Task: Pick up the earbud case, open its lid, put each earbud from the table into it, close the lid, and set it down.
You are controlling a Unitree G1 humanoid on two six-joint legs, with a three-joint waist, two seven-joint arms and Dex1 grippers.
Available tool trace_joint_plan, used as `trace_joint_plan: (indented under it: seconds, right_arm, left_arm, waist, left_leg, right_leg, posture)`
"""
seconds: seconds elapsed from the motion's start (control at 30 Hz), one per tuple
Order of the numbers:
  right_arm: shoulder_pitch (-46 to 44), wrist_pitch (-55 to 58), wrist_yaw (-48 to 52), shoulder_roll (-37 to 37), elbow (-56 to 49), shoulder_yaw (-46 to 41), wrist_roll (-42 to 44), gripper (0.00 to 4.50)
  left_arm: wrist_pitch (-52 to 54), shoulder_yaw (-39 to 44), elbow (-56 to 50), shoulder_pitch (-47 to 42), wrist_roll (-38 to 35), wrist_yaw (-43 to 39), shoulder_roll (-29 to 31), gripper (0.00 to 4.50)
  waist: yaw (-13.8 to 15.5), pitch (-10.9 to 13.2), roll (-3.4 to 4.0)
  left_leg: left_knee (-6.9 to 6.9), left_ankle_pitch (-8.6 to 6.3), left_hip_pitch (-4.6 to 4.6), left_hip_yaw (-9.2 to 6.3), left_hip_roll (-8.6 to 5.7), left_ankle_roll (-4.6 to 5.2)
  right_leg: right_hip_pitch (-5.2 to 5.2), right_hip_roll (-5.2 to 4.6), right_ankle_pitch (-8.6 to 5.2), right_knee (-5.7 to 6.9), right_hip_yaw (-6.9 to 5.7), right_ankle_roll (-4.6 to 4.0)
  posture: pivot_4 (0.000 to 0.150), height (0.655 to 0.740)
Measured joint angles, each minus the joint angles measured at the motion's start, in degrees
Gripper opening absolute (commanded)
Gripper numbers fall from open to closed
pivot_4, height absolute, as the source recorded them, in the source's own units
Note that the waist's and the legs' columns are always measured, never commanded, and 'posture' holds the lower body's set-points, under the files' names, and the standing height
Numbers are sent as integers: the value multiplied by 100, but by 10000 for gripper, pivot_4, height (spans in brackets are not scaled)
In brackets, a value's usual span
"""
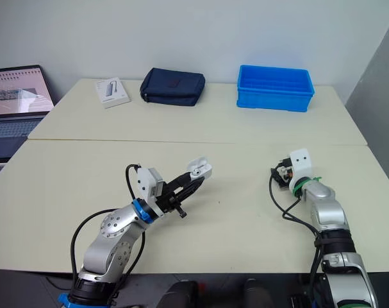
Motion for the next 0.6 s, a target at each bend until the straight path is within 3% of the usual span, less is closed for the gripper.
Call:
trace_joint_plan:
  seconds: [0.13,0.2,0.37,0.6]
  right_arm:
    - [195,499,-73,74,-459,-161,169,9756]
    - [295,643,-90,80,-686,-164,177,4412]
    - [654,1003,297,-190,-1380,-24,242,4227]
    - [1457,463,2660,-2038,-3028,795,418,4227]
  left_arm:
    - [0,4,-2,41,0,2,3,7947]
    - [0,4,-3,40,0,1,5,7947]
    - [0,4,-9,40,-1,-3,10,7947]
    - [8,3,-154,236,-2,6,45,7947]
  waist:
    - [33,0,0]
    - [33,0,0]
    - [26,0,1]
    - [4,4,7]
  left_leg:
    - [0,0,-1,-2,-1,0]
    - [0,0,-1,-1,-2,0]
    - [-2,0,-2,-1,0,0]
    - [-4,-1,-4,0,2,1]
  right_leg:
    - [2,-2,0,-3,-2,0]
    - [2,-2,0,-3,-1,0]
    - [-2,-2,-1,-3,-2,0]
    - [-6,-1,-1,-11,-3,1]
  posture:
    - [1500,7400]
    - [1500,7400]
    - [1500,7400]
    - [1500,7400]
